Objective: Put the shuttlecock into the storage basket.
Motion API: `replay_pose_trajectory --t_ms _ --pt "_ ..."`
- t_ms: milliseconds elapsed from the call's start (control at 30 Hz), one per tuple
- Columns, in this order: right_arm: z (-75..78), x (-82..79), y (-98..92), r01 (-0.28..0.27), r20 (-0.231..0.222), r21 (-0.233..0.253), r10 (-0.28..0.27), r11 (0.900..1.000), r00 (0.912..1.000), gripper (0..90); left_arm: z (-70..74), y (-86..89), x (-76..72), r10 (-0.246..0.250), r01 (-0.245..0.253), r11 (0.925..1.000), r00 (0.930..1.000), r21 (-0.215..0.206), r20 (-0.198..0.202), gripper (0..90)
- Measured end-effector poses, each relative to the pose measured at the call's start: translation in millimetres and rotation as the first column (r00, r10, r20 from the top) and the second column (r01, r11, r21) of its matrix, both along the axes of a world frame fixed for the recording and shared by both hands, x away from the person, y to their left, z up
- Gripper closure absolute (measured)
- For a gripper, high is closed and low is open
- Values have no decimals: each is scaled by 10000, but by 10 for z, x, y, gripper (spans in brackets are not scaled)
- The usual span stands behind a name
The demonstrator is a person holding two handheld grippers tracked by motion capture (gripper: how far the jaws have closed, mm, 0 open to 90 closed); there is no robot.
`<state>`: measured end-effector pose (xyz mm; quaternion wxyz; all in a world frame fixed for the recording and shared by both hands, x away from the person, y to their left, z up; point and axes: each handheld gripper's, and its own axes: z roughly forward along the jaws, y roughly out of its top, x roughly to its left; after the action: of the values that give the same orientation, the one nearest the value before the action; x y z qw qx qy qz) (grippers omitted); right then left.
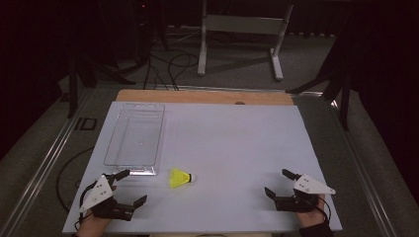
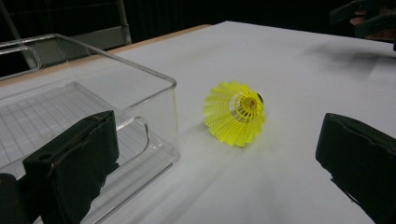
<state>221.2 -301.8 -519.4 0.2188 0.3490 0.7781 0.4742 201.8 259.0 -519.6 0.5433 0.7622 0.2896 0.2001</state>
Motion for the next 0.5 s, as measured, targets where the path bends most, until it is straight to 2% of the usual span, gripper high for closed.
replay_pose_trajectory --t_ms 233,500 --pt "2 1 3 -58 89 44 58 10000 9999 92 16 -6 16 -60 62 9999 9998 100 -212 3" --pt "2 5 6 -29 115 89 27 10000 9999 92 63 -20 24 39 -31 9994 9997 331 -243 2"
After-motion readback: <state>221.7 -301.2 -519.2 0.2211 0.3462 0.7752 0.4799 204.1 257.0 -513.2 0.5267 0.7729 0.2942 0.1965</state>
